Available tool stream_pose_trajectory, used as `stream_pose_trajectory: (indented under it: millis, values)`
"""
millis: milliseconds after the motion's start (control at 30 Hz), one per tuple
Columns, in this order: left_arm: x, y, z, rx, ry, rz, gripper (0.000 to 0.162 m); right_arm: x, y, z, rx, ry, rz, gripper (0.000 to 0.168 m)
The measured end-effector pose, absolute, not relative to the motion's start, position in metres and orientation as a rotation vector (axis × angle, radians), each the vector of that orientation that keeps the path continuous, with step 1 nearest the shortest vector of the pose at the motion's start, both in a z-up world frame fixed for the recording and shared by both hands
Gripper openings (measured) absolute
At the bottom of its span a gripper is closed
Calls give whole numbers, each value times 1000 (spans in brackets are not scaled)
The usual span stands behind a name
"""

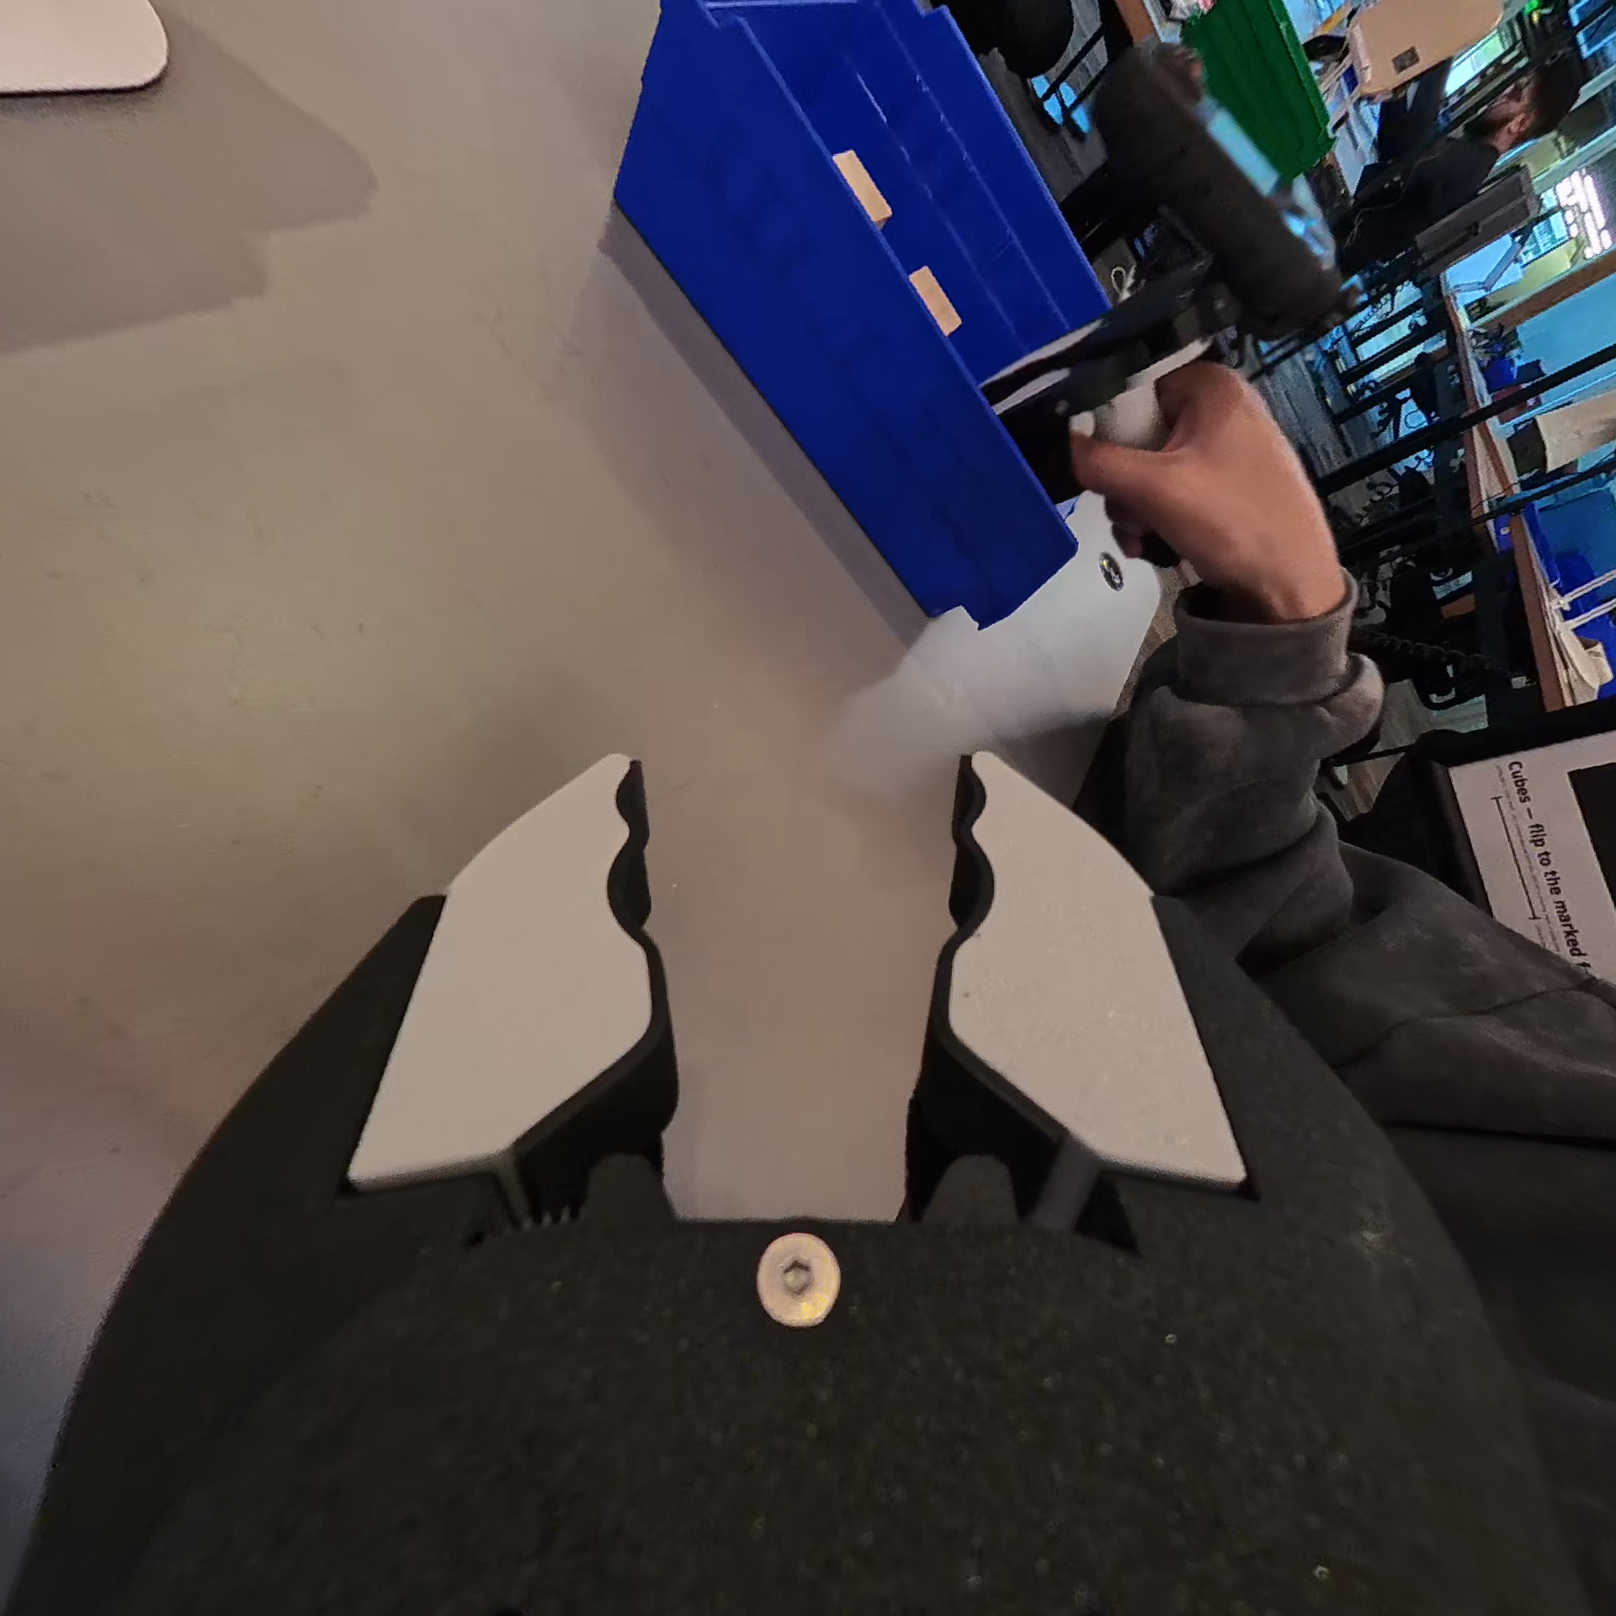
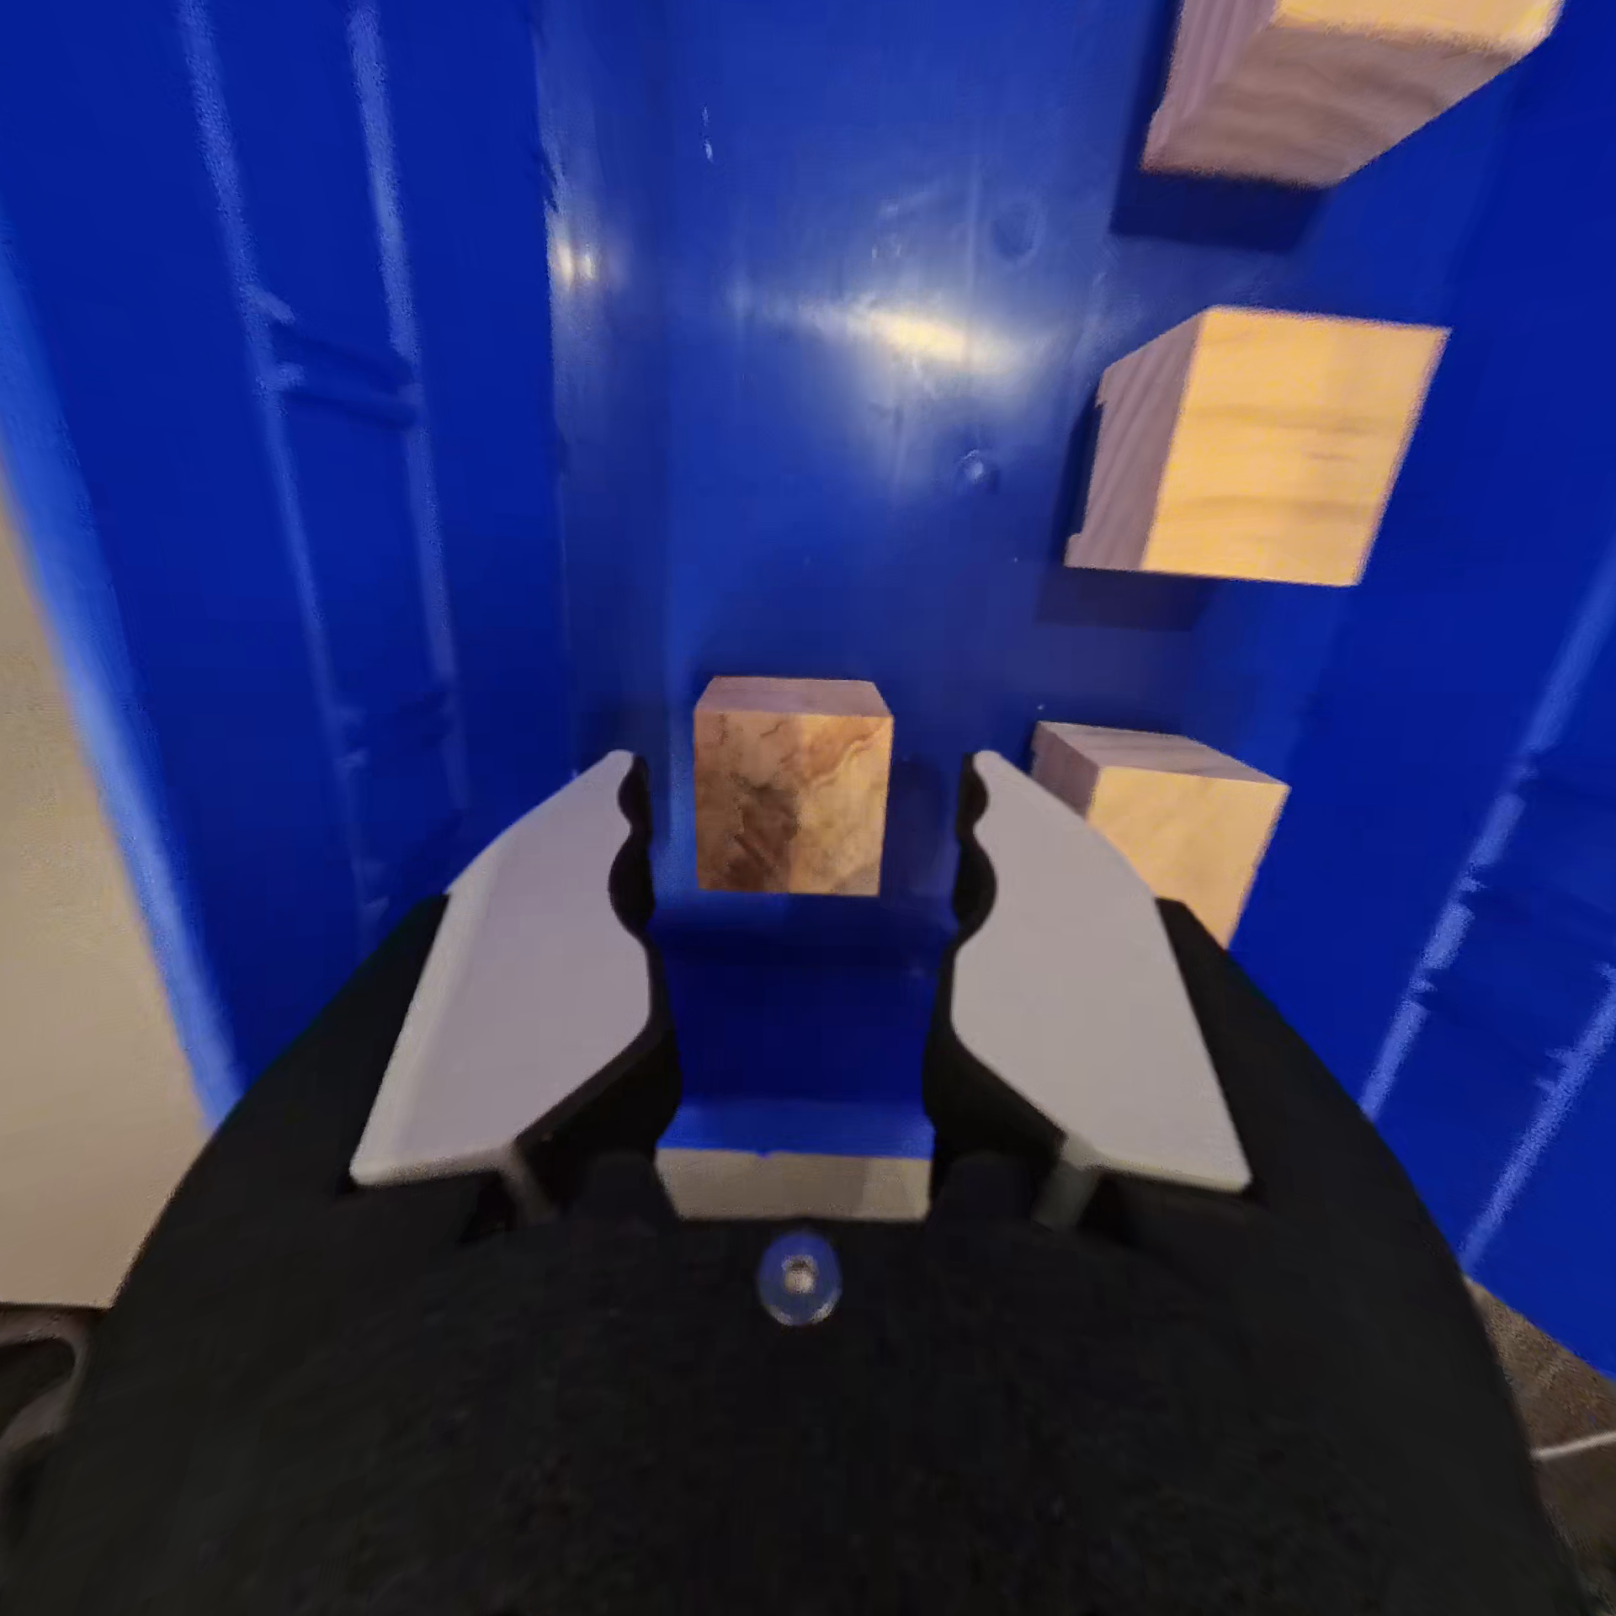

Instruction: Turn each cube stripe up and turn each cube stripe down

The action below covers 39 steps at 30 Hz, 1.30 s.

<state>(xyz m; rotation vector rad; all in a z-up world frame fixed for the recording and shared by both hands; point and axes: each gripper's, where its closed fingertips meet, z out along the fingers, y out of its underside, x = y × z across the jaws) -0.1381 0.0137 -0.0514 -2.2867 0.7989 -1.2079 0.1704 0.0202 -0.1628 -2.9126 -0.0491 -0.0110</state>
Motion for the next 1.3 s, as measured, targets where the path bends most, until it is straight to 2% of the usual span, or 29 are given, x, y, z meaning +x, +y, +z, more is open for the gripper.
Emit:
stream_pose_trajectory:
  millis: [67,267,367,400,567,700,733,967,1100,1300]
  values:
    - [-139,15,-49,-2278,788,-1201,66,171,25,-137,-2814,-63,-22,75]
    - [-143,14,-42,-2264,794,-1196,66,94,45,1,-2071,-344,326,71]
    - [-146,14,-39,-2257,786,-1193,66,31,34,41,-1645,-480,533,64]
    - [-146,14,-38,-2254,784,-1192,66,13,30,41,-1570,-511,594,58]
    - [-142,9,-40,-2257,813,-1174,66,-55,33,2,-1471,-460,871,70]
    - [-154,13,-49,-2303,865,-1051,64,-67,48,-46,-1607,-446,801,80]
    - [-164,19,-48,-2306,854,-994,63,-67,49,-51,-1608,-460,785,77]
    - [-339,118,-37,-2424,402,-300,66,-63,49,-62,-1581,-486,718,74]
    - [-420,167,-80,-2608,132,-177,67,-70,46,-64,-1584,-529,716,74]
    - [-454,205,-147,-2829,-5,-98,67,-66,49,-75,-1653,-560,653,70]
